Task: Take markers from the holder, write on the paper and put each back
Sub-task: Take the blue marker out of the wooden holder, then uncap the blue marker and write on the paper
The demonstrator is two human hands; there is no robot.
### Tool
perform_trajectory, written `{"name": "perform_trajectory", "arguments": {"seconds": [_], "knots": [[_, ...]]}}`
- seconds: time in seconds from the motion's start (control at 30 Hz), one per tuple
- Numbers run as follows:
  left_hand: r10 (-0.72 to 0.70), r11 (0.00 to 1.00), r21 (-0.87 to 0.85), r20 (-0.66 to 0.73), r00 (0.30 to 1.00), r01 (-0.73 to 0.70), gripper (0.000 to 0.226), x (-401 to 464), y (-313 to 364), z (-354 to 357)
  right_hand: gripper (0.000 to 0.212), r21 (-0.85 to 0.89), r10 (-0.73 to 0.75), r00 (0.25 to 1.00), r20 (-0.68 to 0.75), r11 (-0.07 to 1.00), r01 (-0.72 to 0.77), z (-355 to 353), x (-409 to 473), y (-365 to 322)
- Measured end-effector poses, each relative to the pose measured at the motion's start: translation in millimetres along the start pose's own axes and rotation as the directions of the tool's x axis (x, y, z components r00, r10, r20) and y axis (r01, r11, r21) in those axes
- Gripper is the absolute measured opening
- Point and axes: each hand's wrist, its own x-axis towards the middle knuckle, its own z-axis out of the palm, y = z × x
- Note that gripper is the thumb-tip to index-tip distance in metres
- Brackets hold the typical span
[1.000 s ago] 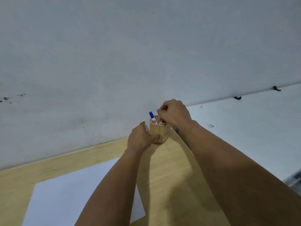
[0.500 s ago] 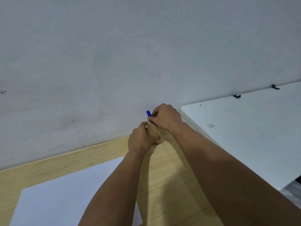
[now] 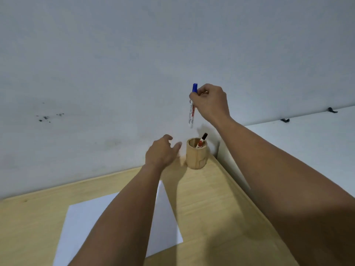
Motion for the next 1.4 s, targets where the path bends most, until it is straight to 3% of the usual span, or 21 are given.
{"name": "perform_trajectory", "arguments": {"seconds": [0.07, 0.17, 0.27, 0.37, 0.47, 0.6, 0.67, 0.8, 0.9, 0.93, 1.0, 1.07, 1.17, 1.27, 1.33, 1.37, 1.4], "knots": [[-0.007, 0.998, -0.071, -0.073, 0.997, 0.002, 0.052, -12, -3, -35, 0.009, 0.135, 0.016, 0.997, 0.075, 0.99, -0.026, 9, -12, -10], [-0.047, 0.973, -0.229, -0.149, 0.988, 0.012, 0.064, -38, -20, -83, 0.016, 0.238, 0.076, 0.946, 0.315, 0.959, -0.156, 32, -54, -17], [-0.097, 0.955, -0.292, -0.148, 0.984, 0.05, 0.073, -78, -47, -119, 0.025, 0.211, 0.12, 0.811, 0.572, 0.934, -0.288, 65, -110, -17], [-0.157, 0.93, -0.348, -0.08, 0.984, 0.12, 0.065, -119, -84, -142, 0.025, 0.195, 0.117, 0.641, 0.759, 0.898, -0.394, 101, -161, -24], [-0.167, 0.912, -0.387, -0.045, 0.985, 0.137, 0.052, -152, -121, -161, 0.022, 0.173, 0.088, 0.528, 0.845, 0.888, -0.426, 132, -198, -36], [-0.189, 0.905, -0.393, -0.034, 0.981, 0.161, 0.051, -180, -154, -183, 0.016, 0.179, 0.026, 0.453, 0.891, 0.897, -0.404, 165, -230, -53], [-0.207, 0.909, -0.375, -0.026, 0.978, 0.182, 0.05, -186, -168, -191, 0.019, 0.203, -0.016, 0.464, 0.886, 0.912, -0.356, 180, -242, -56], [-0.242, 0.905, -0.359, 0.007, 0.97, 0.228, 0.047, -182, -193, -198, 0.012, 0.234, -0.104, 0.564, 0.819, 0.959, -0.162, 202, -254, -53], [-0.316, 0.883, -0.389, -0.081, 0.945, 0.262, 0.045, -175, -218, -211, 0.015, 0.141, -0.112, 0.625, 0.772, 0.99, 0.003, 203, -247, -32], [-0.315, 0.906, -0.33, -0.106, 0.943, 0.266, 0.047, -173, -228, -218, 0.015, 0.115, -0.08, 0.653, 0.753, 0.993, -0.011, 200, -242, -20], [-0.28, 0.96, -0.024, -0.12, 0.953, 0.279, 0.051, -168, -248, -227, 0.015, 0.095, 0.009, 0.72, 0.694, 0.99, -0.103, 192, -235, -1], [-0.244, 0.902, 0.346, -0.082, 0.966, 0.257, 0.049, -163, -258, -221, 0.015, 0.13, 0.104, 0.774, 0.625, 0.964, -0.234, 191, -231, 10], [-0.238, 0.789, 0.581, -0.01, 0.971, 0.2, 0.045, -150, -262, -188, 0.015, 0.332, 0.224, 0.781, 0.584, 0.812, -0.481, 197, -223, 12], [-0.247, 0.739, 0.646, -0.004, 0.969, 0.192, 0.046, -140, -264, -161, 0.016, 0.482, 0.296, 0.664, 0.687, 0.498, -0.721, 197, -218, 5], [-0.241, 0.719, 0.669, -0.015, 0.97, 0.189, 0.044, -136, -267, -151, 0.022, 0.523, 0.306, 0.598, 0.741, 0.294, -0.8, 193, -216, 6], [-0.236, 0.706, 0.684, -0.017, 0.972, 0.184, 0.043, -135, -267, -147, 0.024, 0.54, 0.296, 0.599, 0.744, 0.262, -0.8, 192, -215, 8], [-0.232, 0.696, 0.696, -0.016, 0.973, 0.178, 0.042, -135, -268, -144, 0.026, 0.554, 0.279, 0.626, 0.728, 0.299, -0.777, 192, -216, 9]]}}
